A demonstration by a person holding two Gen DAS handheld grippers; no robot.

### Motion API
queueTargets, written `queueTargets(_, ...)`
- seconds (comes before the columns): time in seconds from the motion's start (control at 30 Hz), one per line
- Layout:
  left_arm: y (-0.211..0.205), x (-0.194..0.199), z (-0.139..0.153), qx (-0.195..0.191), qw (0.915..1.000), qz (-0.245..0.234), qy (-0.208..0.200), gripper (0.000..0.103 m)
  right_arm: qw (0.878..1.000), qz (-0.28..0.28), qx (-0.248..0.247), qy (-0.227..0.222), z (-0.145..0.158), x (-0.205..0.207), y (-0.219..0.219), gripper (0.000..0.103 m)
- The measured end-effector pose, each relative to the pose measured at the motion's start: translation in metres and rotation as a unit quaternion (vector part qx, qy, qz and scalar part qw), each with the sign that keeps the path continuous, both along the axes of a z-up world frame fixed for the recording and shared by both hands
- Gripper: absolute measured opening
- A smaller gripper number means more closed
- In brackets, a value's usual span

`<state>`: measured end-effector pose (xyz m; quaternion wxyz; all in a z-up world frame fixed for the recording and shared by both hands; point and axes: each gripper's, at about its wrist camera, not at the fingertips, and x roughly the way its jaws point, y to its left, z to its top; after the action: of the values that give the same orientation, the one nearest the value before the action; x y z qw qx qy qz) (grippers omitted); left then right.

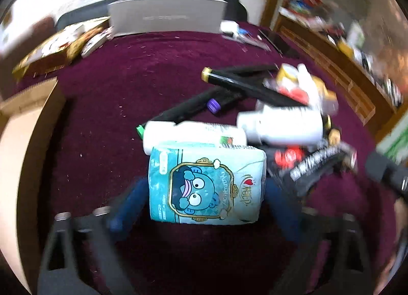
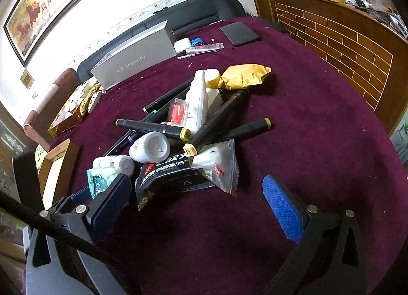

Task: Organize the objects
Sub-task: 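Grasp the blue cartoon snack pack with the left gripper, then lift the snack pack with the left gripper while the right gripper grasps a white pill bottle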

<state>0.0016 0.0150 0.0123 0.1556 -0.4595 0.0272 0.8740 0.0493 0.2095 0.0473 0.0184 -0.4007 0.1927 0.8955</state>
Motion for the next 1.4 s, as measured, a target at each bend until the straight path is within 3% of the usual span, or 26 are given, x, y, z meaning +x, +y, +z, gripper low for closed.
queueTargets(0.03, 0.000, 0.003, 0.002, -0.013, 0.9999, 0.001, 0.005, 0.066, 1.000, -0.001, 0.000, -0.001, 0.000, 0.000, -0.001, 0.103)
queueTargets(0.2, -0.024, 0.012, 0.010, 0.034, 0.9992, 0.019, -0.009, 0.065, 1.000, 0.012, -0.002, -0.006, 0.001, -0.003, -0.007, 0.103)
queueTargets(0.37, -0.062, 0.037, 0.029, 0.076, 0.9965, 0.033, -0.013, 0.065, 0.996, 0.084, 0.002, 0.010, 0.019, -0.007, -0.028, 0.103)
queueTargets(0.5, -0.096, 0.066, 0.049, 0.089, 0.9951, 0.041, -0.006, 0.065, 0.982, 0.185, 0.015, 0.011, 0.036, -0.029, -0.068, 0.103)
queueTargets(0.63, -0.122, 0.083, 0.064, 0.067, 0.9963, 0.052, 0.016, 0.066, 0.962, 0.253, 0.103, 0.002, 0.032, -0.050, -0.121, 0.103)
queueTargets(0.8, -0.148, 0.099, 0.077, 0.041, 0.9962, 0.057, 0.051, 0.066, 0.943, 0.280, 0.178, -0.032, 0.007, -0.079, -0.160, 0.090)
queueTargets(0.87, -0.155, 0.103, 0.080, 0.038, 0.9958, 0.056, 0.062, 0.066, 0.940, 0.292, 0.172, -0.051, -0.002, -0.091, -0.166, 0.080)
queueTargets(1.0, -0.161, 0.104, 0.080, 0.039, 0.9954, 0.053, 0.070, 0.066, 0.938, 0.293, 0.166, -0.082, -0.016, -0.105, -0.167, 0.075)
queueTargets(1.1, -0.166, 0.104, 0.078, 0.039, 0.9951, 0.054, 0.074, 0.066, 0.939, 0.286, 0.159, -0.102, -0.026, -0.110, -0.166, 0.055)
queueTargets(1.17, -0.171, 0.104, 0.077, 0.042, 0.9946, 0.061, 0.073, 0.066, 0.939, 0.282, 0.157, -0.116, -0.030, -0.109, -0.166, 0.034)
queueTargets(1.3, -0.181, 0.107, 0.077, 0.050, 0.9931, 0.074, 0.075, 0.066, 0.946, 0.263, 0.143, -0.122, -0.031, -0.102, -0.163, 0.032)
queueTargets(1.4, -0.188, 0.111, 0.081, 0.053, 0.9922, 0.082, 0.078, 0.066, 0.954, 0.250, 0.104, -0.124, -0.023, -0.094, -0.156, 0.032)
